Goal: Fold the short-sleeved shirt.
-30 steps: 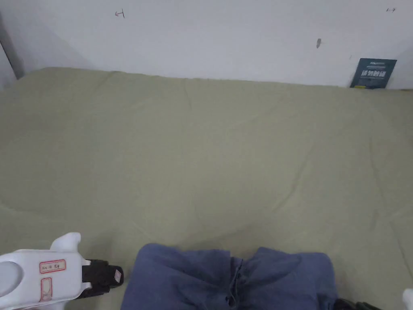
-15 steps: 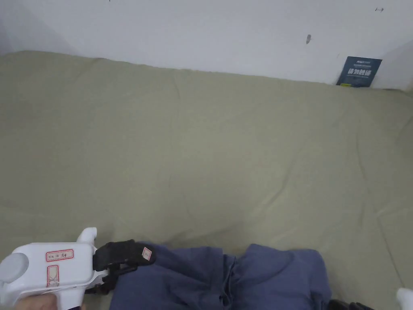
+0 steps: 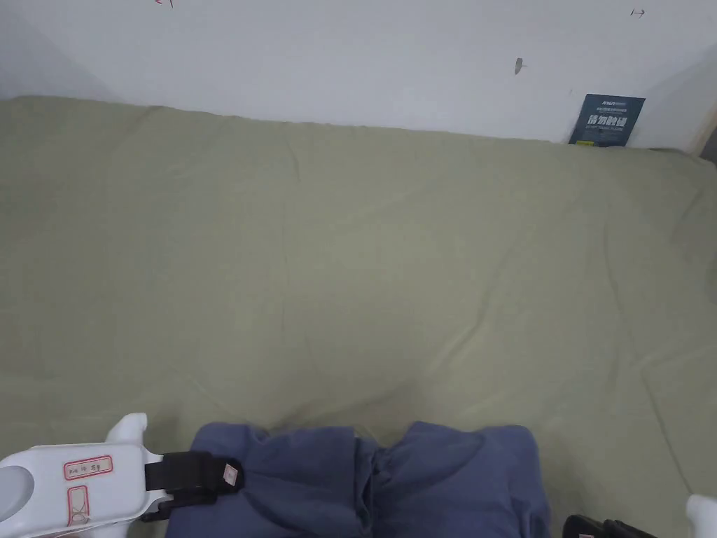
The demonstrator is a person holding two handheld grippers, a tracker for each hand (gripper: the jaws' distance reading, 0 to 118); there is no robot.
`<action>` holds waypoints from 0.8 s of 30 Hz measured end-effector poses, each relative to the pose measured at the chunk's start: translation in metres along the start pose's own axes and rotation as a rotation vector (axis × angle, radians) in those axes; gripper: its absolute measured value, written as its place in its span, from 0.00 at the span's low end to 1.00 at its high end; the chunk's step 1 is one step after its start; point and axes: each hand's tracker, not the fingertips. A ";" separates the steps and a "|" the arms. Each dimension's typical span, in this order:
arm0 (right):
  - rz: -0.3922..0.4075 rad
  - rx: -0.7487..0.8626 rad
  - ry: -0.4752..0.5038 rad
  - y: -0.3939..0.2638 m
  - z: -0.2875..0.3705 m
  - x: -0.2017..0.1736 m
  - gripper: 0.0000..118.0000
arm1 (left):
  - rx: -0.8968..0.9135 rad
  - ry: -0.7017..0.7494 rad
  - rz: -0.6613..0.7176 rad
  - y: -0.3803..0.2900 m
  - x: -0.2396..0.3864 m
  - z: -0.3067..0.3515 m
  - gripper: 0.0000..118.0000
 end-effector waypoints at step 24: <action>-0.005 0.048 0.039 -0.005 0.015 0.025 0.00 | 0.061 0.547 -0.374 -0.015 0.224 0.002 0.11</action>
